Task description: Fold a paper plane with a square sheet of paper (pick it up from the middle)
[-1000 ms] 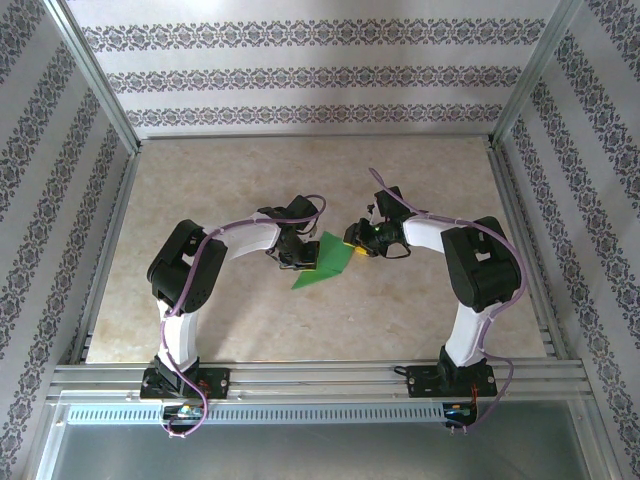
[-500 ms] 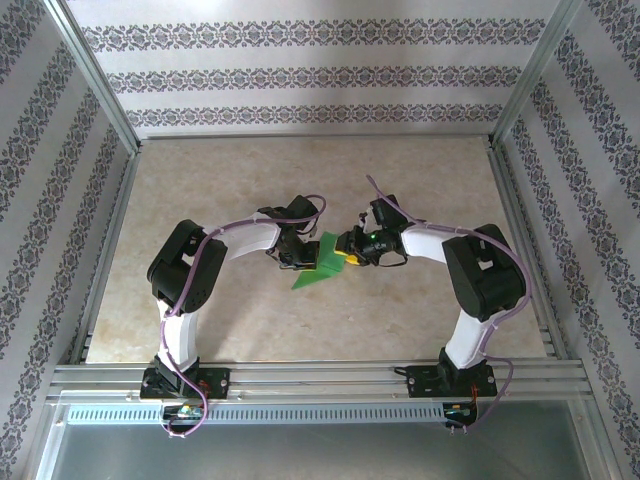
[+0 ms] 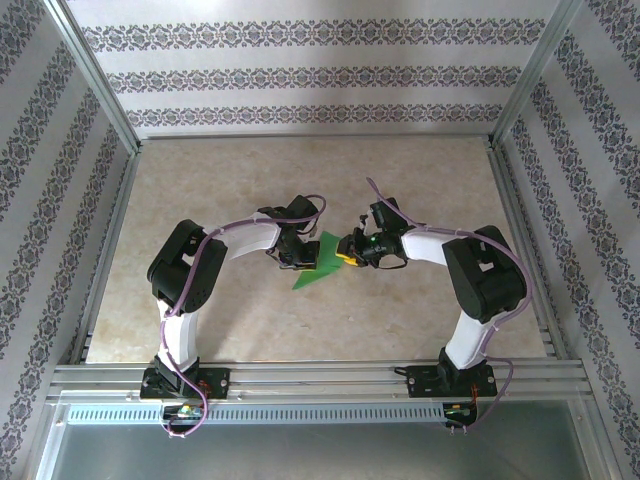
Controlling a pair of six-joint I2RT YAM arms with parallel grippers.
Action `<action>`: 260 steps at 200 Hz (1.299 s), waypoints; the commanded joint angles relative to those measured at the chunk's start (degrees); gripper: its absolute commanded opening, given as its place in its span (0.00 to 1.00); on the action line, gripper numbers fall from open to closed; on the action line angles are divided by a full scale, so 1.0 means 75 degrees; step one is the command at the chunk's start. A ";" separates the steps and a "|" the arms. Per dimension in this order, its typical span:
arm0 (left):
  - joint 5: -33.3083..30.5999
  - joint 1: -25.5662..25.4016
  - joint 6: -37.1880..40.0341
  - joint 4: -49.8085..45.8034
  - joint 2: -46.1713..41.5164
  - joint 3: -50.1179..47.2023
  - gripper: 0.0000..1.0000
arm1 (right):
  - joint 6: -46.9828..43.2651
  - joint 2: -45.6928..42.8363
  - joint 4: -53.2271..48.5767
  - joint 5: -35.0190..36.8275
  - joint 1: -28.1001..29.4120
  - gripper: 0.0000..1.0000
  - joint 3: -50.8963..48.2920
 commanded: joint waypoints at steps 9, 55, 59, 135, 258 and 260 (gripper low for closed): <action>-0.0147 0.0036 0.0213 -0.0203 -0.0008 0.0054 0.03 | -0.0222 0.0193 0.0132 0.0213 -0.0053 0.21 0.0250; -0.0121 0.0093 0.0327 -0.0185 -0.0221 0.0182 0.06 | 0.0020 0.0174 0.0190 0.0223 -0.0118 0.09 0.0316; -0.0130 0.0095 0.0344 -0.0184 -0.0275 0.0210 0.06 | 0.0062 0.0146 0.0194 0.0230 -0.0128 0.08 0.0305; 0.0065 0.0048 0.1550 0.2051 -0.1787 -0.0673 0.47 | 0.0945 -0.0987 -0.0256 0.0474 -0.0340 0.06 -0.0075; -0.2189 -0.1662 0.4633 0.5444 -0.2271 -0.3146 0.73 | 0.2187 -0.1623 -0.0880 0.0840 -0.0559 0.05 -0.0212; -0.2237 -0.1686 0.4652 0.5442 -0.2248 -0.3137 0.73 | 0.2208 -0.1627 -0.0882 0.0841 -0.0562 0.05 -0.0212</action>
